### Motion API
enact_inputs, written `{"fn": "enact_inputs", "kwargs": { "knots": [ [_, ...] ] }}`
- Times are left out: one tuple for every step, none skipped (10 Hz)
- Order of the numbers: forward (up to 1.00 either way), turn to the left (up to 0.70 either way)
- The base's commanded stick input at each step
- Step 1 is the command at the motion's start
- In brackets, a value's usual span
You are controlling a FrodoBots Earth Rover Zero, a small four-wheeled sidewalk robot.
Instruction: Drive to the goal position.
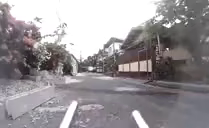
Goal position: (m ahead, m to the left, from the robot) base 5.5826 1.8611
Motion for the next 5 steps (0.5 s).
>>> {"fn": "enact_inputs", "kwargs": {
  "knots": [
    [0.85,0.16],
    [0.85,0.29],
    [0.85,0.14],
    [0.85,0.00],
    [0.85,0.00]
  ]
}}
